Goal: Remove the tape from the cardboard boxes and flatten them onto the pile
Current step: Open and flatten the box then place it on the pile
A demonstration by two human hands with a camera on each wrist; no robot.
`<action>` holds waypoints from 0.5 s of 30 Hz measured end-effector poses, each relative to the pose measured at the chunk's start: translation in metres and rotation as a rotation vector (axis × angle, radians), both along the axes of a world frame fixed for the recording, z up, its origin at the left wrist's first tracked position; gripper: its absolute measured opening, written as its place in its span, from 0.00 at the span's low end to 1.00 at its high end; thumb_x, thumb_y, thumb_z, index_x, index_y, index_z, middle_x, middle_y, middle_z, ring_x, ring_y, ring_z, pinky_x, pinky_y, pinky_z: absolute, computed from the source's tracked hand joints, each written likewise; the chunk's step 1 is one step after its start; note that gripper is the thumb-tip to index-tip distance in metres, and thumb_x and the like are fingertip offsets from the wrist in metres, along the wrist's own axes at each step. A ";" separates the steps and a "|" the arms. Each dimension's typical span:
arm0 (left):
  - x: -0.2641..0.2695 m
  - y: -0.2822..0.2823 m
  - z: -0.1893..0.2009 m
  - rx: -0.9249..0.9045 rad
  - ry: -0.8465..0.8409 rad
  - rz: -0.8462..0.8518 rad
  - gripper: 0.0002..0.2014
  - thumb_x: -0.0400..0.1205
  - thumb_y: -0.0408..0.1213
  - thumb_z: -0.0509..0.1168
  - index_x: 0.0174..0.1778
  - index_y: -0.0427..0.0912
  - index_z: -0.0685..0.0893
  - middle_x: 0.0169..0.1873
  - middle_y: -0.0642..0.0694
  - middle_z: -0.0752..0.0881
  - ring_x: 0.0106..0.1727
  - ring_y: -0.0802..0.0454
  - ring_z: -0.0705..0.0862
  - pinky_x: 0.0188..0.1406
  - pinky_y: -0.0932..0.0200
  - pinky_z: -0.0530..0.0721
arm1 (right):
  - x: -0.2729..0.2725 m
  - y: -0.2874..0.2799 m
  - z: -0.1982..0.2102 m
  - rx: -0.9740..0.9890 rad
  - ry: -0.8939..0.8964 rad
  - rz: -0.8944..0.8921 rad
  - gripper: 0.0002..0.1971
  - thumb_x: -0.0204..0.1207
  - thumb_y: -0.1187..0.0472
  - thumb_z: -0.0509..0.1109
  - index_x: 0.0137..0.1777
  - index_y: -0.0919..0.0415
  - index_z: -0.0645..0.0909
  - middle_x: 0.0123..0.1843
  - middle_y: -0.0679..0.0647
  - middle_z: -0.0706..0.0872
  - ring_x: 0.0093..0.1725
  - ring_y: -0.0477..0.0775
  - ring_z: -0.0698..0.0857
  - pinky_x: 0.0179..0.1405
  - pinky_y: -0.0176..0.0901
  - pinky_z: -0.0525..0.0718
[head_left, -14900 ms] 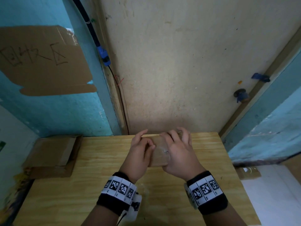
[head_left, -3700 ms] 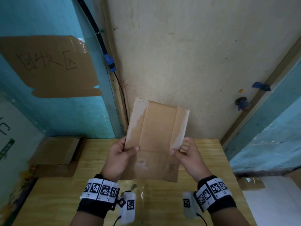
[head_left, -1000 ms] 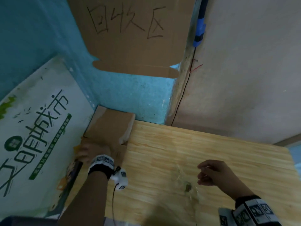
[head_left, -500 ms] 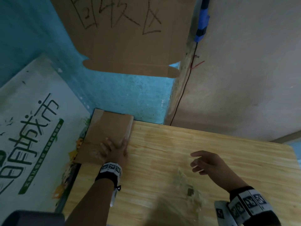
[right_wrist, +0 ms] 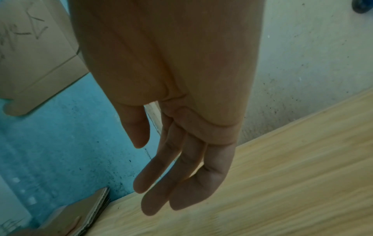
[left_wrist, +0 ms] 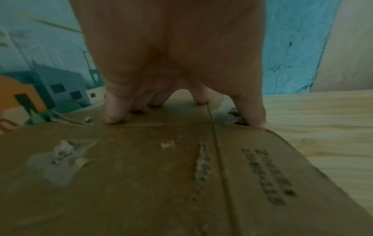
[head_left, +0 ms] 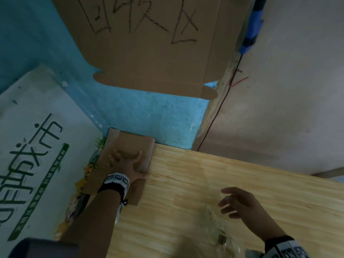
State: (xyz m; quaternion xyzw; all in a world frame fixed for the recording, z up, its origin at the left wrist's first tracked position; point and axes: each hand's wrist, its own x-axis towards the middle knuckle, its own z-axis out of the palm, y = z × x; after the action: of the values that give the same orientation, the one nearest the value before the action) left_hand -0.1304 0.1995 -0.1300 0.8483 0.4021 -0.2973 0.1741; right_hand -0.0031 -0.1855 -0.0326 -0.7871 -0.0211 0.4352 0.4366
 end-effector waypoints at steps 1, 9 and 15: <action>0.001 0.000 0.001 0.005 0.004 0.008 0.57 0.59 0.78 0.71 0.78 0.83 0.40 0.77 0.28 0.19 0.81 0.20 0.29 0.80 0.21 0.49 | -0.001 0.002 0.000 -0.004 0.016 0.007 0.10 0.90 0.65 0.61 0.62 0.57 0.83 0.46 0.57 0.95 0.44 0.57 0.93 0.46 0.48 0.84; -0.002 0.004 -0.003 0.064 0.048 -0.028 0.59 0.53 0.86 0.62 0.71 0.85 0.28 0.81 0.26 0.27 0.82 0.19 0.35 0.79 0.22 0.52 | -0.008 -0.004 0.001 0.011 -0.033 0.043 0.09 0.90 0.64 0.62 0.62 0.55 0.83 0.45 0.55 0.95 0.43 0.57 0.94 0.47 0.47 0.84; 0.007 -0.002 0.001 0.101 -0.107 -0.044 0.64 0.60 0.78 0.70 0.83 0.71 0.33 0.83 0.32 0.27 0.86 0.31 0.34 0.85 0.33 0.50 | -0.023 -0.037 0.007 0.028 -0.047 0.021 0.09 0.88 0.69 0.64 0.60 0.59 0.84 0.43 0.59 0.95 0.38 0.52 0.92 0.42 0.45 0.82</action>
State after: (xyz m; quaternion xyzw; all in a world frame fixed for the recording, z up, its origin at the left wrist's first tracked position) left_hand -0.1230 0.1975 -0.1285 0.8794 0.3878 -0.2348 0.1455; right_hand -0.0258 -0.2221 -0.0253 -0.7907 -0.0459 0.4206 0.4425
